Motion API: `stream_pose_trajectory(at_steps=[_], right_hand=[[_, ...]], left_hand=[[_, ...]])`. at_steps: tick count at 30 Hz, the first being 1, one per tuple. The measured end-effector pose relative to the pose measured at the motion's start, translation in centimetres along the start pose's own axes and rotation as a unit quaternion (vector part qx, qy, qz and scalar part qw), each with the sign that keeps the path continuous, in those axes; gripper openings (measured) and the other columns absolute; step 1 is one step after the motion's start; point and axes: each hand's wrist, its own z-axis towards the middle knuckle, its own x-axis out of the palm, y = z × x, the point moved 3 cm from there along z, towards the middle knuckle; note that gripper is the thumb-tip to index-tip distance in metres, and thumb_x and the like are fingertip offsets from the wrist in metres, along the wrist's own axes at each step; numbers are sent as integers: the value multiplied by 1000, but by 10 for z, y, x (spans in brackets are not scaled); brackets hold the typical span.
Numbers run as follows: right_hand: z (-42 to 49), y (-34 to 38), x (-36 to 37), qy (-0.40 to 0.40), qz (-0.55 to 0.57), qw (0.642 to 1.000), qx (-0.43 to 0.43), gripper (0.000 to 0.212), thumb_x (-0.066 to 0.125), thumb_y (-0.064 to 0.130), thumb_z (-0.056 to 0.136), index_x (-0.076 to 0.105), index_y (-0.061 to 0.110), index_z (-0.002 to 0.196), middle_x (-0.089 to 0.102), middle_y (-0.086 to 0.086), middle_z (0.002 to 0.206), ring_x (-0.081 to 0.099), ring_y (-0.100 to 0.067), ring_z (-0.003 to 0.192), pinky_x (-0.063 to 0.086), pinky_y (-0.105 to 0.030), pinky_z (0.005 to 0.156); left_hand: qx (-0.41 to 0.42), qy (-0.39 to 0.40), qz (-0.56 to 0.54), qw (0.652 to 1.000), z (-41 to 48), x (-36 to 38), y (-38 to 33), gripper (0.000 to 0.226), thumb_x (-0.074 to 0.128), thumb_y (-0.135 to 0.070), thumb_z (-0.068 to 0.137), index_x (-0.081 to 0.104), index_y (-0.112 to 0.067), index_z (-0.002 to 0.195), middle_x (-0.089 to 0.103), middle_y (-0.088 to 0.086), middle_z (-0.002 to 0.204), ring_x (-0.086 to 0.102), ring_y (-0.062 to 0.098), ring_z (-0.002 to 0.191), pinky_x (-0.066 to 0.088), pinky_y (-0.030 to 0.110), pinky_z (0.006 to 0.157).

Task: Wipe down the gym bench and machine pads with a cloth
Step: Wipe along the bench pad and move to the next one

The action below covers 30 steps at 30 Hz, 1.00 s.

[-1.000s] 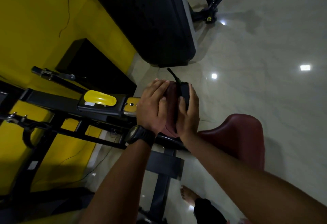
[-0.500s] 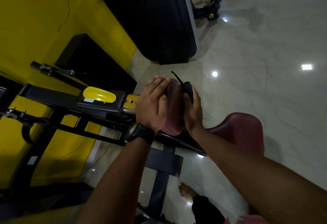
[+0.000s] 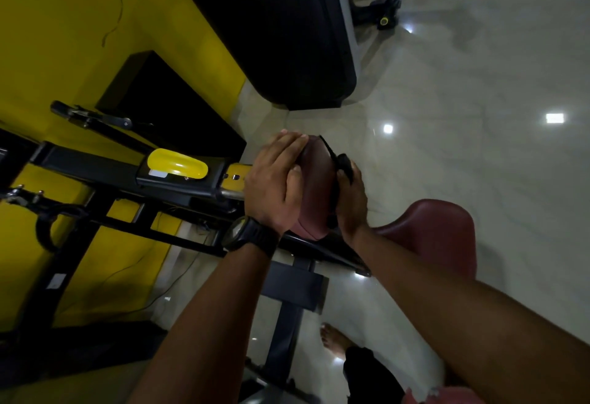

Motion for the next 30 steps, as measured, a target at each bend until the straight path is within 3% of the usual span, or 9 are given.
stream_pose_trajectory(at_steps=[4,7,10,13,17,20,23,28,30], right_hand=[[-31,-35,9,-36,84,986,141,57,52,45,96,43,27,149,48,-8,151,47,-25,136,35,-46,117],[-53,-29,19,-85,64,989,100,78,49,51,83,44,14,151,45,-14,154,41,-30,143,32,-50,119],[-43,-5,15,-90,33,995,2,65,47,48,93,47,17,150,47,-2,152,41,-20,141,30,-35,118],[-23,-22,10,-65,143,984,90,45,50,29,104,46,27,150,51,5,145,49,-14,132,40,-20,99],[-39,-32,17,-100,143,967,187,49,51,31,98,47,20,146,54,-13,144,56,-25,120,45,-37,105],[-74,-2,25,-123,71,987,71,72,45,46,88,44,12,151,47,-16,151,47,-31,137,39,-45,114],[-88,30,28,-137,39,983,-113,64,44,45,98,42,9,151,45,-15,153,42,-28,143,37,-41,116],[-69,24,22,-142,25,989,12,85,33,66,86,38,17,155,44,-13,152,48,-29,136,41,-44,112],[-87,31,27,-131,56,990,18,78,40,59,89,35,21,157,39,-13,156,44,-27,140,39,-48,115]], left_hand=[[5,-1,-3,1000,0,0,0,49,42,-17,88,70,-3,126,67,11,132,52,25,134,37,27,113],[6,1,2,1000,0,-1,0,49,42,-18,88,70,-3,126,67,10,132,52,26,133,38,29,112],[4,1,2,1000,0,0,1,49,42,-18,89,69,-3,126,67,11,132,53,28,133,40,33,111],[-1,3,5,1000,0,1,1,50,41,-19,89,69,-4,127,67,11,132,53,27,133,40,33,111],[-1,3,1,1000,-1,1,2,50,42,-18,88,69,-4,127,67,11,132,53,27,133,37,29,112],[-1,4,2,1000,0,0,2,49,42,-19,88,69,-4,127,67,11,132,52,27,133,35,26,113],[-1,12,8,1000,0,0,1,50,40,-21,90,69,-5,128,66,11,132,52,27,133,34,26,112],[-6,11,0,1000,-1,-1,0,49,41,-20,91,69,-4,128,66,12,132,52,28,134,38,32,112],[-6,13,-1,1000,-1,-1,0,49,41,-20,91,68,-4,128,66,11,133,52,27,134,36,30,113]])
